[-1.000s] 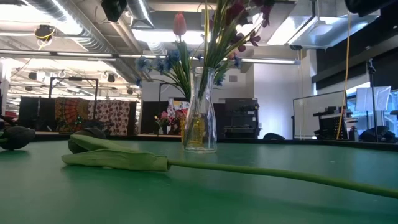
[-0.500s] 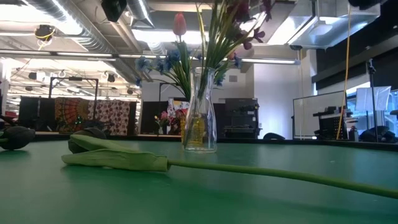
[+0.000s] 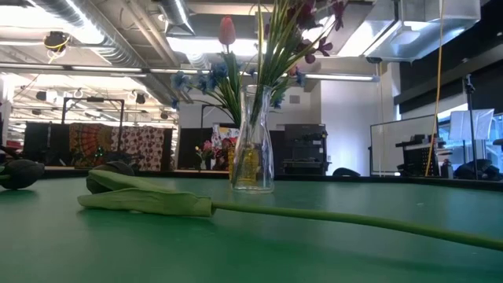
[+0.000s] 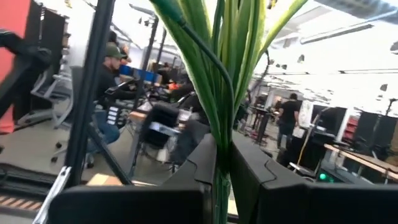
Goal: Sort flowers into vase by color
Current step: Put the purple flowers into the transparent vase
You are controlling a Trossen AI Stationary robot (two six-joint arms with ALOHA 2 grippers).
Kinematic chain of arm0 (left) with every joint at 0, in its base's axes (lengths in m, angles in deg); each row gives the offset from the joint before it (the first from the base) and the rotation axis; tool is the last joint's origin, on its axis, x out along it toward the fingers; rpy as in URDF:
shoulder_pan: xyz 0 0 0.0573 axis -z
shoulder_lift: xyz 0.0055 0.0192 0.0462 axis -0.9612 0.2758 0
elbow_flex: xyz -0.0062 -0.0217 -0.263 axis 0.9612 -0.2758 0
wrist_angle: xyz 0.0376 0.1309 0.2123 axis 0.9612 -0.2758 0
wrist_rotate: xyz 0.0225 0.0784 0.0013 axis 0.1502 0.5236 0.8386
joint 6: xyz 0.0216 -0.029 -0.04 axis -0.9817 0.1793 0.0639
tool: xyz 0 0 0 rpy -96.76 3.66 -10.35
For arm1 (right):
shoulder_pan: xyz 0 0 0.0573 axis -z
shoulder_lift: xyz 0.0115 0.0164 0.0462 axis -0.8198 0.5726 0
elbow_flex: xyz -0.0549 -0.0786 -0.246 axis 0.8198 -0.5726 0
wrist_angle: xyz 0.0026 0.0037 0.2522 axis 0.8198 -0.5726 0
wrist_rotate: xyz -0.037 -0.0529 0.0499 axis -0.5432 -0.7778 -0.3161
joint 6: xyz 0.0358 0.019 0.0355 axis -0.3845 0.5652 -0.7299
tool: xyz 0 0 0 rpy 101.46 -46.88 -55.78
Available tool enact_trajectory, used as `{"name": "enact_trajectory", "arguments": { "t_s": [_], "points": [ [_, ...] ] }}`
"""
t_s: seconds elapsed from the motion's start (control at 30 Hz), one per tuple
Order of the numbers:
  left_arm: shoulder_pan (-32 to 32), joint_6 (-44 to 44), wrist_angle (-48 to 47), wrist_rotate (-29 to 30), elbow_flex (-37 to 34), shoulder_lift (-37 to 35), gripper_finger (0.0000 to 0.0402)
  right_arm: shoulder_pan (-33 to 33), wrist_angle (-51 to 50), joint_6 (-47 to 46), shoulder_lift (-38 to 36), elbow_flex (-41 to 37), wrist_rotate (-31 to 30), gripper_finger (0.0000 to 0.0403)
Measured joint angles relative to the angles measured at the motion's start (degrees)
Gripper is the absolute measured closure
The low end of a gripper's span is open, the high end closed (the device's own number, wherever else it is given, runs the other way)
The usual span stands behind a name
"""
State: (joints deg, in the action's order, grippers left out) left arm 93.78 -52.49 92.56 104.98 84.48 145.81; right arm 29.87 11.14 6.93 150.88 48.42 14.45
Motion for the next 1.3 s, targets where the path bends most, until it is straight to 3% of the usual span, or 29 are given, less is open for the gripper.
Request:
{"name": "enact_trajectory", "arguments": {
  "t_s": [0.13, 0.33, 0.6, 1.3],
  "points": [
    [0.1, -9.2, 7.1, -4.6, 0.0, 2.4, 0.0292, 1.6, -0.2, -2.8, 0.1, 0.3, 0.6, 0.0375],
    [-0.4, -13.5, 8.4, -4.7, 3.5, 8.7, 0.0263, 5.6, -0.4, -11.4, 0.2, 0.3, 6.1, 0.0375],
    [-2.2, -13.6, 8.5, -2.7, 8.8, 13.2, 0.0233, 7.7, -0.4, -17.0, 0.2, 0.3, 8.6, 0.0375],
    [-3.3, -7.2, 9.2, -4.3, 9.7, 15.9, 0.0234, 7.6, 3.1, -18.6, 0.2, 0.3, 10.9, 0.0375]
  ]
}}
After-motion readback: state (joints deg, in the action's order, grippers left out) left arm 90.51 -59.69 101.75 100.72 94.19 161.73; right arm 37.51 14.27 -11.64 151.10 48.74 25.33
